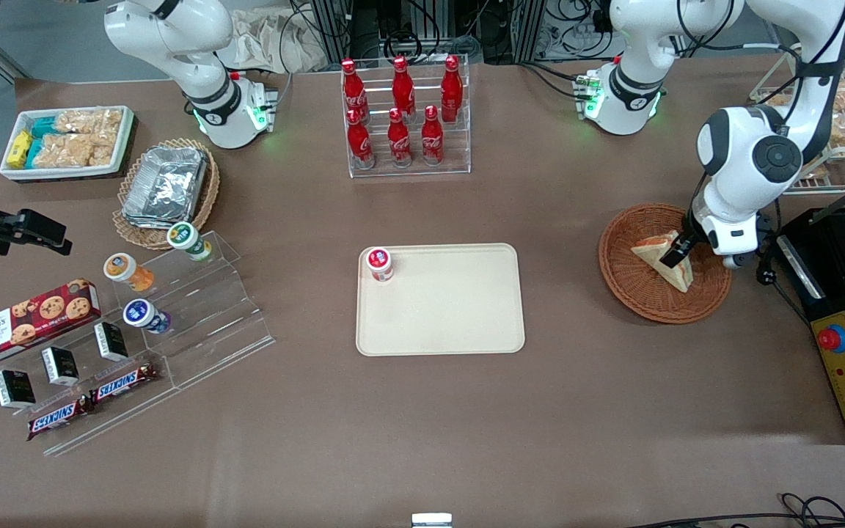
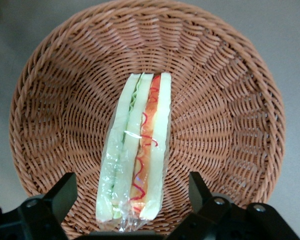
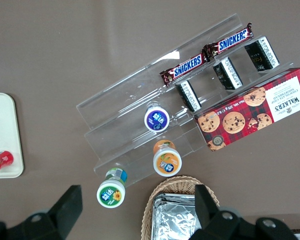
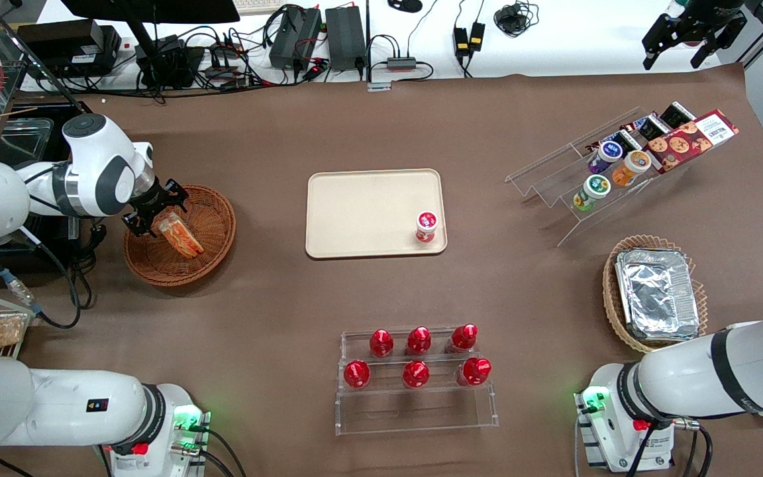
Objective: Place sandwich from basket to tray
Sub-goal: 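Lower the left gripper around the sandwich and close on it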
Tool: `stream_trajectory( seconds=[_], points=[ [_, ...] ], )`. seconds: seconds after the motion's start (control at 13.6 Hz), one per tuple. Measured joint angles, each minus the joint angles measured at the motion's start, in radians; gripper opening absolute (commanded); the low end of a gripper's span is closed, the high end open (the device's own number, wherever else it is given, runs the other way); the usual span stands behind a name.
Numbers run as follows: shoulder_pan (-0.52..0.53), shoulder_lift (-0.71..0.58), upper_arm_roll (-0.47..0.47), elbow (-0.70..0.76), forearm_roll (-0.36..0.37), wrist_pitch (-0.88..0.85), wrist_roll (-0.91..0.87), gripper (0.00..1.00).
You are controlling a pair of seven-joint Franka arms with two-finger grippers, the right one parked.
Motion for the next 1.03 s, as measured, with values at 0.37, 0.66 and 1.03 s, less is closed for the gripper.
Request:
stream_trajectory(
  seconds=[0.37, 0.66, 1.03],
  points=[
    [0.000, 0.059, 0.000, -0.003, 0.002, 0.015, 0.000, 0.01],
    [-0.001, 0.074, -0.001, 0.004, 0.005, 0.023, 0.002, 0.00],
    [-0.003, 0.048, -0.008, 0.020, 0.016, 0.021, 0.036, 0.00]
  ],
)
